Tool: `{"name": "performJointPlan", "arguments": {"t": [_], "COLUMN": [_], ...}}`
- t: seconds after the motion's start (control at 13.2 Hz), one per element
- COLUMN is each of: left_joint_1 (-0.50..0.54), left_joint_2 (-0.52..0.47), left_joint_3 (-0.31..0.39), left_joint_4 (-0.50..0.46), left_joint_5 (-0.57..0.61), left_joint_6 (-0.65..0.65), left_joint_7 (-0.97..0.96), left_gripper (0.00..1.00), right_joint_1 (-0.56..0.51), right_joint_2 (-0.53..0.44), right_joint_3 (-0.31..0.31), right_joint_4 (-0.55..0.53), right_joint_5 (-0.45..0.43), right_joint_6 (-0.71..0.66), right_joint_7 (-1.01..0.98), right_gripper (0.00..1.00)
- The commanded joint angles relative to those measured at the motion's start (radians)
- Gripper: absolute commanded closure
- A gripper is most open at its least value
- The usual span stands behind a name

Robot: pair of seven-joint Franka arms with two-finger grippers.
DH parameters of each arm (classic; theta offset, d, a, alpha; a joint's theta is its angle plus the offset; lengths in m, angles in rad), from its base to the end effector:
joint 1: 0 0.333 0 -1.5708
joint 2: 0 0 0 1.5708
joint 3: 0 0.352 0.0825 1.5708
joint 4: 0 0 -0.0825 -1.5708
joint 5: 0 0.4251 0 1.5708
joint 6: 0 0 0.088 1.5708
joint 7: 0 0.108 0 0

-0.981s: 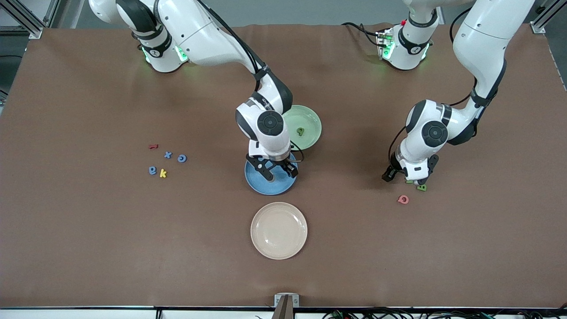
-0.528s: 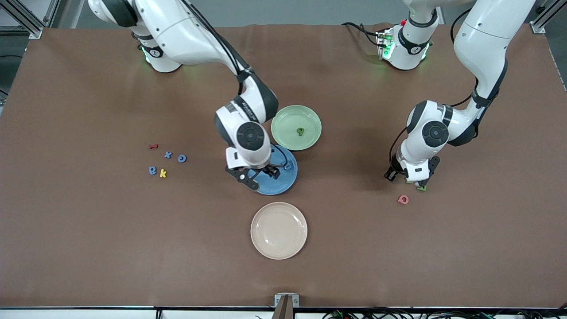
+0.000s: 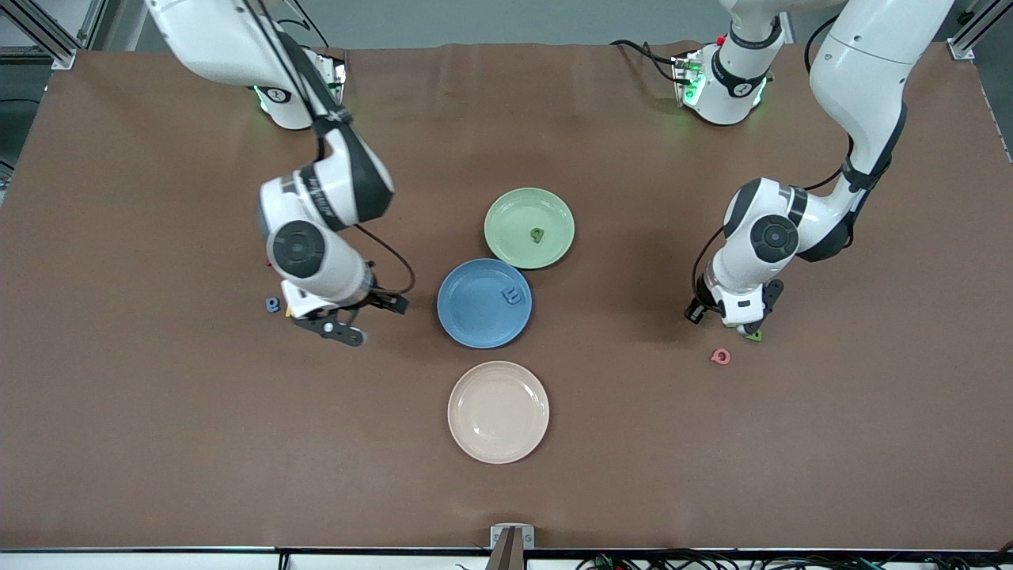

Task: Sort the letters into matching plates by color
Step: 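Drop the N on the green plate while the right gripper reaches blue a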

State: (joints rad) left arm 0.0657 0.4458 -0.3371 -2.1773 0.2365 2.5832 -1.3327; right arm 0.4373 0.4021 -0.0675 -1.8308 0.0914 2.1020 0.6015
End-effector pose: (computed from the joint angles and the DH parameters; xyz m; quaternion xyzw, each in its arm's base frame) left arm 0.5721 -0.1658 0.1902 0.9026 0.4304 -0.0079 0.0056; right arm 0.6248 0.2502 0.3104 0.9879 -0.1390 -0.0686 0.0085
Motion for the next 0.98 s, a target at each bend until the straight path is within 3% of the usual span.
{"name": "performJointPlan", "arguments": {"t": [0.0,0.23,0.68,0.91], "left_joint_1": [-0.003,-0.027,-0.272,-0.363], "left_joint_2": [-0.051,-0.052,-0.018,0.017], "left_joint_3": [-0.086,-0.192,-0.195,-0.194], "left_joint_4": [-0.007,0.008,0.066,0.094], "left_joint_5": [0.021,0.021,0.020,0.021], "left_joint_6": [-0.049,-0.049,-0.049,-0.049], "left_joint_7": [-0.077,-0.176,-0.437,-0.514], "left_gripper": [1.00,1.00,1.00,1.00], "right_joint_1": [-0.116,-0.189,-0.316,-0.367], "right_joint_2": [-0.115,-0.134,-0.118,-0.086], "right_joint_3": [0.022,0.020,0.018,0.018], "right_joint_4": [-0.157,-0.252,-0.289,-0.344], "right_joint_5": [-0.007,-0.009,-0.012,-0.012], "right_joint_6": [0.047,0.139,0.242,0.367], "right_joint_7": [-0.229,-0.380,-0.632,-0.709], "right_gripper": [0.00,0.00,0.07,0.22]}}
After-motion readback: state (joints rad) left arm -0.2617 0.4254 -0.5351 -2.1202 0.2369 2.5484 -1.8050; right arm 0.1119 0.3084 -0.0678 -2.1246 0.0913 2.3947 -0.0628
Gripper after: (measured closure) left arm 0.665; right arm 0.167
